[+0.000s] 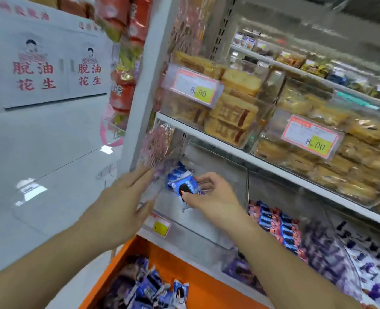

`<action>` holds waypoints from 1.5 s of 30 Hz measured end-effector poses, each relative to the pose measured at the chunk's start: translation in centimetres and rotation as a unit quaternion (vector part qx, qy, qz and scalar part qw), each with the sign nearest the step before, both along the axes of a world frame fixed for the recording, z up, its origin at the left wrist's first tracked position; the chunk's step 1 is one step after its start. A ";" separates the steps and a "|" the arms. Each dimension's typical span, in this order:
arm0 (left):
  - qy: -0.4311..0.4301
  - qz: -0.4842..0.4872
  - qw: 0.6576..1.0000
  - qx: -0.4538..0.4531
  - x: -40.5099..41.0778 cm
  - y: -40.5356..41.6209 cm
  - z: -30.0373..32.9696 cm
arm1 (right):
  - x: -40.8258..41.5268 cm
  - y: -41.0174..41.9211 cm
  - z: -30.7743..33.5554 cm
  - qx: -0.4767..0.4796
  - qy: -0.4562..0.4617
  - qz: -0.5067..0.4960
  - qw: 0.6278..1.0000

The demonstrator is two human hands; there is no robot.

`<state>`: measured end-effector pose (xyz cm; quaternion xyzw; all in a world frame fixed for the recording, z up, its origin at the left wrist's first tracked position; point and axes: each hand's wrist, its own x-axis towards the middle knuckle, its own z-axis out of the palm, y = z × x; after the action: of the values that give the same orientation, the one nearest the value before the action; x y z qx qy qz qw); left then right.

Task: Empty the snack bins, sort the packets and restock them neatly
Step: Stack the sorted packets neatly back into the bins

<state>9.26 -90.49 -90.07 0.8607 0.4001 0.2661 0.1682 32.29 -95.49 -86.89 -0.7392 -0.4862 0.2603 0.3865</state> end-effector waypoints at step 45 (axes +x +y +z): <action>0.025 -0.049 0.998 -0.011 -1.5 0.7 -2.4 | 1.8 8.5 -8.0 0.005 -0.303 0.043 0.952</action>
<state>7.81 -89.81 -92.44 0.8836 0.3647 0.2315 0.1808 34.09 -87.04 -94.85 -0.7595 -0.6133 0.0382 0.2135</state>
